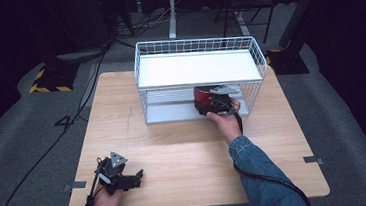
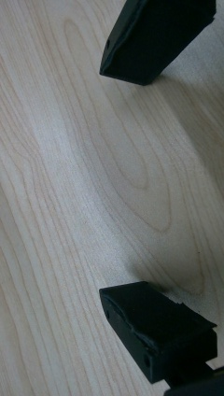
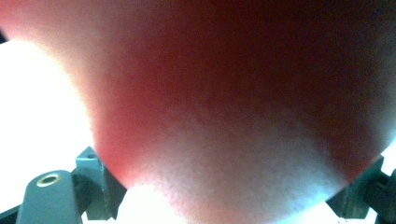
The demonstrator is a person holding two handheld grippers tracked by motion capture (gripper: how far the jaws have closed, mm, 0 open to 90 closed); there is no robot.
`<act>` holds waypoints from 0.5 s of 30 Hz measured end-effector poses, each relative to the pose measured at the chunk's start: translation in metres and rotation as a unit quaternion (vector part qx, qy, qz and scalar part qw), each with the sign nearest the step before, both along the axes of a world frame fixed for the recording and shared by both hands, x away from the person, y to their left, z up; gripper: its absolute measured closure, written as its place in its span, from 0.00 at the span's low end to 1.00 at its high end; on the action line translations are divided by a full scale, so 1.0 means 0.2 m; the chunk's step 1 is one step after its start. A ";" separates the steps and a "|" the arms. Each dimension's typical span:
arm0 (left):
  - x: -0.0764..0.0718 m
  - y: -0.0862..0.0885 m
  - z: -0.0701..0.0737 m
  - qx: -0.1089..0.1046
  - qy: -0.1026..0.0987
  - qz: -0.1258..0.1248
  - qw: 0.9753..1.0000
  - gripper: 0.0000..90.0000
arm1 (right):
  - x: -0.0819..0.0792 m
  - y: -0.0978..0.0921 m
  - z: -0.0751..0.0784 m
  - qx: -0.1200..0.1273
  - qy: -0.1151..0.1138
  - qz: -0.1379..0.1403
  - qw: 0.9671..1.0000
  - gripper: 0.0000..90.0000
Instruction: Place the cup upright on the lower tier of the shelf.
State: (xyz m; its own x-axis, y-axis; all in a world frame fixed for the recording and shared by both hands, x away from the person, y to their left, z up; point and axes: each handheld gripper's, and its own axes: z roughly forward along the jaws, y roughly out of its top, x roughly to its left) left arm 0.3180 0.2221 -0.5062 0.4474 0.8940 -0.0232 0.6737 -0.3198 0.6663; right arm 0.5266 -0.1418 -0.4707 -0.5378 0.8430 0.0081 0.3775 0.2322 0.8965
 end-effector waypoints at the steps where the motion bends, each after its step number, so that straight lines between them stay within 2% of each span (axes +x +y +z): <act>1: 0.00 0.00 0.00 0.000 0.000 0.000 1.000 0.00 | 0.01 0.00 -0.01 0.002 0.002 -0.002 1.000 0.19; 10: 0.00 0.00 0.00 0.000 0.000 0.000 1.000 0.00 | 0.05 0.04 -0.04 -0.003 0.014 -0.006 1.000 0.19; 15: 0.00 0.00 0.00 0.000 0.000 0.000 1.000 0.00 | 0.06 0.03 -0.05 -0.006 0.021 0.002 1.000 0.19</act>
State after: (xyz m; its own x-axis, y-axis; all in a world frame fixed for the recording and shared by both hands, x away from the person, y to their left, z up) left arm 0.3179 0.2221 -0.5062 0.4472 0.8941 -0.0239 0.6739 -0.3193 0.6663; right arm 0.5394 -0.1357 -0.4816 -0.5400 0.8414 0.0197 0.4132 0.2447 0.8771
